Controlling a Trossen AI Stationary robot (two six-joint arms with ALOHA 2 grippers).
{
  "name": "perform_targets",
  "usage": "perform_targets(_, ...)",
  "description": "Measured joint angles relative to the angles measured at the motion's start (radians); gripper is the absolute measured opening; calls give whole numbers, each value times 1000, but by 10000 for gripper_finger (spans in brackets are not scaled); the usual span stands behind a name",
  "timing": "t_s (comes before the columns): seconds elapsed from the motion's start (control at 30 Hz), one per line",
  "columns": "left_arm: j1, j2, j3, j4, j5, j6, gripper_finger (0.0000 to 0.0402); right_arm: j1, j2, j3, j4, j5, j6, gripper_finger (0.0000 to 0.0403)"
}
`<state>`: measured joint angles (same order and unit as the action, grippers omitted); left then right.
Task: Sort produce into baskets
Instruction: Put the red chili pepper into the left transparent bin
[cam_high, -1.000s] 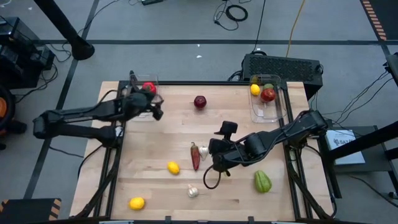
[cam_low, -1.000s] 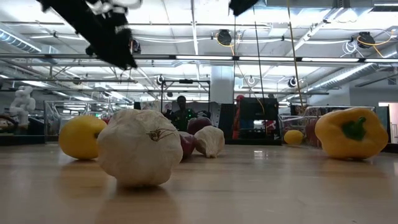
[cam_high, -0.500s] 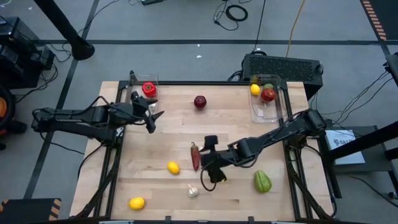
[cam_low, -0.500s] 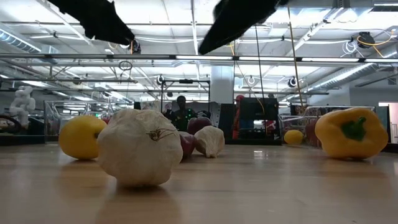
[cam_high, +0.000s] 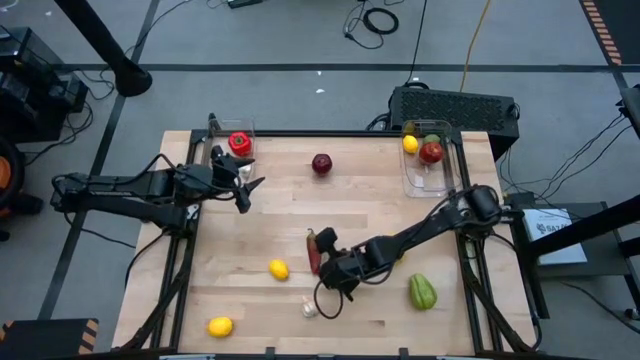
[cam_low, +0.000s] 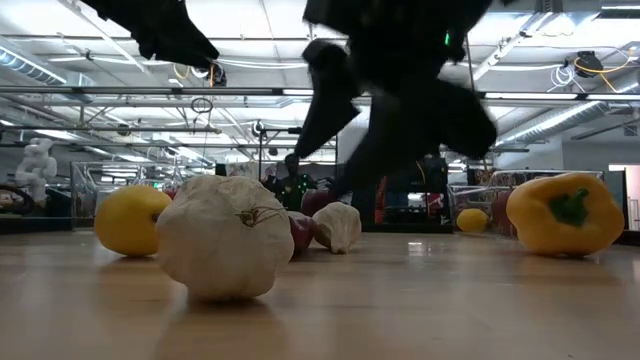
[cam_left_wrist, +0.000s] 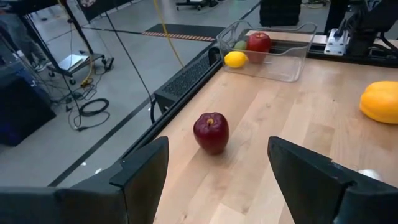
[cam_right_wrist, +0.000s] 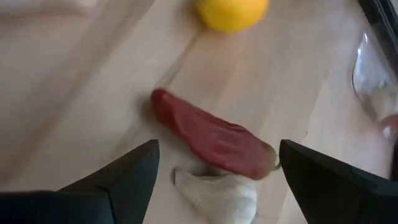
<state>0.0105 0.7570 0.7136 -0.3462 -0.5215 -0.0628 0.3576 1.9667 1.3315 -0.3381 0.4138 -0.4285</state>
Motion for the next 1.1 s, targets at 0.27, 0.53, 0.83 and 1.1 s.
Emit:
perform_targets(0.27, 0, 0, 0, -5, -2, -2, 281, 5, 100, 35, 69, 34, -142, 321)
perform_targets(0.53, 0, 0, 0, -8, -2, 18, 281, -7, 179, 93, 80, 33, -204, 313)
perform_targets(0.83, -1, 0, 0, -7, -2, 24, 281, -20, 204, 130, 81, 33, -189, 305)
perform_targets(1.1, -1, 0, 0, -7, -2, 24, 281, -24, 206, 132, 77, 34, -140, 217)
